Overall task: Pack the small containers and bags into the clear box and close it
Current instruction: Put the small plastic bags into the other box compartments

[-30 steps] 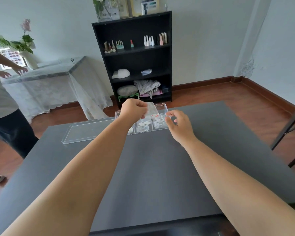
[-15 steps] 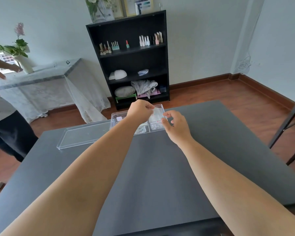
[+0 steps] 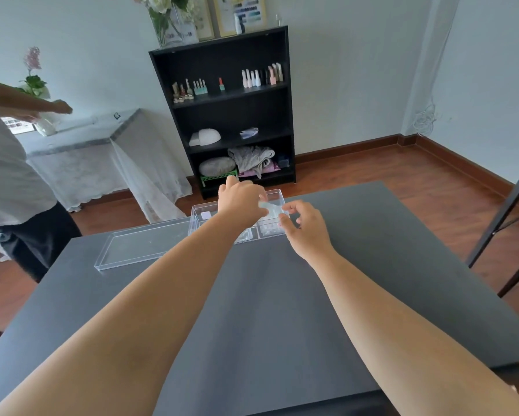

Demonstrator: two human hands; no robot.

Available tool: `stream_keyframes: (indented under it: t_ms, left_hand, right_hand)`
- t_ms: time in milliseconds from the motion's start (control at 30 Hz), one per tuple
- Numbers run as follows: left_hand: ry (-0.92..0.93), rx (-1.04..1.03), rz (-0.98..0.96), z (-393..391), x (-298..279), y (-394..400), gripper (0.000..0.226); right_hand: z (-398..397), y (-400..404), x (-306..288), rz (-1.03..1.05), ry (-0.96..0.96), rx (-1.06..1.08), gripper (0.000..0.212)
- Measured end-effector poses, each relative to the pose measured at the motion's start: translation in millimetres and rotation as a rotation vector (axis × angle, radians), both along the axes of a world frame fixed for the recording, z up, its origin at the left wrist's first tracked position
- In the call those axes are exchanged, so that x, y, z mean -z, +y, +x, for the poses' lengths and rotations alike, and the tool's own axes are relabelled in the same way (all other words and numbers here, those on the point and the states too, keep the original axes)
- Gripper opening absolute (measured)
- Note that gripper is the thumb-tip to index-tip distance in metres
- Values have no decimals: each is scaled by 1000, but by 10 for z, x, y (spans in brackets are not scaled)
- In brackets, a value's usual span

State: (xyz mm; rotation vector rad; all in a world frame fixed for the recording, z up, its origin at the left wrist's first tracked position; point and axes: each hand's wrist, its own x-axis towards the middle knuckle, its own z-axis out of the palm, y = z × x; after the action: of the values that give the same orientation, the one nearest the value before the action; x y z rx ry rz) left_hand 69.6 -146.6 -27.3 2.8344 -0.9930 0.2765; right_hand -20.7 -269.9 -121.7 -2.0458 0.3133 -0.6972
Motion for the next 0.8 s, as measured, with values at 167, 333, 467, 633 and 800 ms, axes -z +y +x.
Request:
stream_keyframes:
  t_ms: [167, 333, 467, 633, 800]
  left_hand:
    - [-46, 114, 102, -52, -49, 68, 31]
    - [62, 169, 257, -113, -32, 164, 43]
    - [126, 191, 267, -148, 3, 179, 46]
    - [185, 181, 226, -122, 57, 170, 46]
    - [199, 148, -153, -11, 62, 313, 39]
  right_hand:
    - [-11, -2, -1, -6, 2, -2, 23]
    - [-7, 2, -14, -6, -1, -11, 26]
    - [-7, 12, -15, -6, -10, -19, 27]
    - [-22, 10, -30, -19, -13, -14, 30]
    - [-26, 7, -42, -32, -2, -11, 25]
